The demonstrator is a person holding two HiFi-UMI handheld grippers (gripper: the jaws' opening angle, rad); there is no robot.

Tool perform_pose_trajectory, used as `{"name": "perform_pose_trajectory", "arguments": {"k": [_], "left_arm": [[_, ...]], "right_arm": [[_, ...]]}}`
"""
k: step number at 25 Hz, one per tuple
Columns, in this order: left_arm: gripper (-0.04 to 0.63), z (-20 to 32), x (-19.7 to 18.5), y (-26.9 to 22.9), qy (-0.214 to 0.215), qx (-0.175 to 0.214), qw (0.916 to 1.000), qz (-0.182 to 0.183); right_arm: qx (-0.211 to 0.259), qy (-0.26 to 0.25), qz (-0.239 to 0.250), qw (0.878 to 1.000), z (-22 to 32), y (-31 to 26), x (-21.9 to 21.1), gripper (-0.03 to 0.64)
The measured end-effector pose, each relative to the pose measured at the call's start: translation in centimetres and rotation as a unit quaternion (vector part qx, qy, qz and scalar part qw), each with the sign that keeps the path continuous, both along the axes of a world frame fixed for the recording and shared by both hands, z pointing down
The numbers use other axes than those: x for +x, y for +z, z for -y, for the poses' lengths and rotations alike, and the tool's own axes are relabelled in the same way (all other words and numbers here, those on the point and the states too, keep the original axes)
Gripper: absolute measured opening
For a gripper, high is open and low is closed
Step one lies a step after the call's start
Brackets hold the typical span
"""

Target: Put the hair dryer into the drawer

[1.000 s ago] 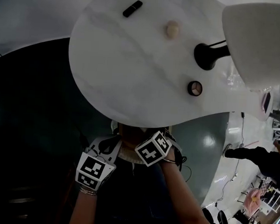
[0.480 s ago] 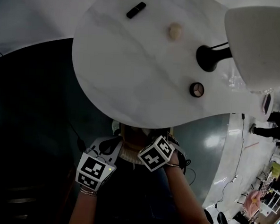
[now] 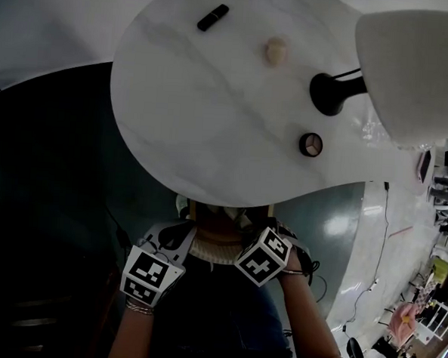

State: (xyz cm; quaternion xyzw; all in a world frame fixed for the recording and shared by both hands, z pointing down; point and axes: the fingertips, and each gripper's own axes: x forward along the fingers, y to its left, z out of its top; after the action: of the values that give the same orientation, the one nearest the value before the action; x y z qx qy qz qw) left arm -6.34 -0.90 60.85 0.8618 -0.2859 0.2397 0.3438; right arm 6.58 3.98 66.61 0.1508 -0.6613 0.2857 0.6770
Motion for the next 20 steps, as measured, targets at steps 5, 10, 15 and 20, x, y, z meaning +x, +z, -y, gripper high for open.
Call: {"name": "perform_pose_trajectory", "arguments": {"k": [5,10,15,20], "left_arm": [[0.015,0.0,0.6,0.2,-0.001,0.001,1.0000,0.003],[0.015,0.2,0.6,0.2,-0.005,0.000,1.0000,0.004],[0.015,0.0,0.4,0.1,-0.008,-0.001,1.0000,0.004],[0.015,-0.3,0.2,0.3,-0.010,-0.001,0.9999,0.005]], "right_arm": [[-0.004,-0.008,0.003,1.000,0.0,0.5,0.6,0.213],[0.026,-0.017,0.019,0.999,0.8,0.6,-0.2,0.207],[0.041,0.017,0.022,0.999,1.7,0.6,-0.8,0.207],[0.065,0.044,0.014,0.997,2.9,1.3,-1.0,0.207]]}}
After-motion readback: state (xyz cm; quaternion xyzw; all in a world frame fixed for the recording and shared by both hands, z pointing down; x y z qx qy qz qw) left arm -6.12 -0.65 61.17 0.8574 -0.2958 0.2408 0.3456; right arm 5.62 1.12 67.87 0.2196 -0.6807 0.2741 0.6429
